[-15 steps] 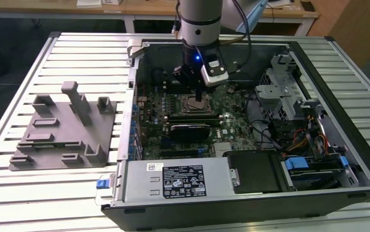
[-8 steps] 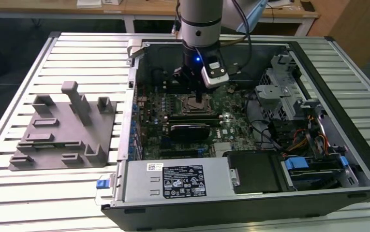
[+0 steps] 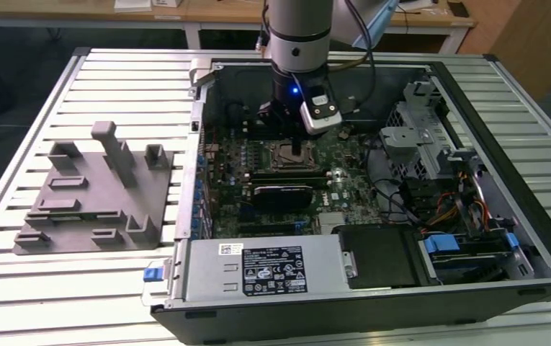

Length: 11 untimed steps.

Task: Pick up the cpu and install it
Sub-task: 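Install the second cpu locking lever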

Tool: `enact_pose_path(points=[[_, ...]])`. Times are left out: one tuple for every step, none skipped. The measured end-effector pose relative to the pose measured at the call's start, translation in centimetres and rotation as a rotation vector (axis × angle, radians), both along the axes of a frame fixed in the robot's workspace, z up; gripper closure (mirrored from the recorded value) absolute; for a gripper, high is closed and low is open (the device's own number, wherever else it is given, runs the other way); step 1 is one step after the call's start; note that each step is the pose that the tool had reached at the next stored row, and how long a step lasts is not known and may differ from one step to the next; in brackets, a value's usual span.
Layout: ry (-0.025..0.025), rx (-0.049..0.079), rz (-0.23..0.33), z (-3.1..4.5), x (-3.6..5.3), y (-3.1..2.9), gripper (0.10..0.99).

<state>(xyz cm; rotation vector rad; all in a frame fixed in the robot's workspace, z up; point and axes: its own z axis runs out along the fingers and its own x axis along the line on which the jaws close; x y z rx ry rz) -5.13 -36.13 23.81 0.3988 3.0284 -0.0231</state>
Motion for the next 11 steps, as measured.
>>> enact_pose_path(points=[[-0.0001,0.000,0.000,0.00,0.00,-0.07,0.980],[-0.0001,0.000,0.000,0.00,0.00,-0.14,0.980],[0.0000,0.000,0.000,0.00,0.00,-0.22,0.980],[-0.0001,0.000,0.000,0.00,0.00,-0.30,0.980],[-0.0001,0.000,0.000,0.00,0.00,-0.39,0.980],[-0.0001,0.000,0.000,0.00,0.00,-0.49,0.980],[0.0000,0.000,0.000,0.00,0.00,-0.60,0.980],[0.0000,0.000,0.000,0.00,0.00,-0.72,0.980],[-0.0001,0.000,0.000,0.00,0.00,-0.87,0.980],[-0.0001,0.001,0.000,-0.01,0.00,-1.03,0.980],[-0.0001,0.002,0.001,-0.03,0.00,-1.17,0.980]])
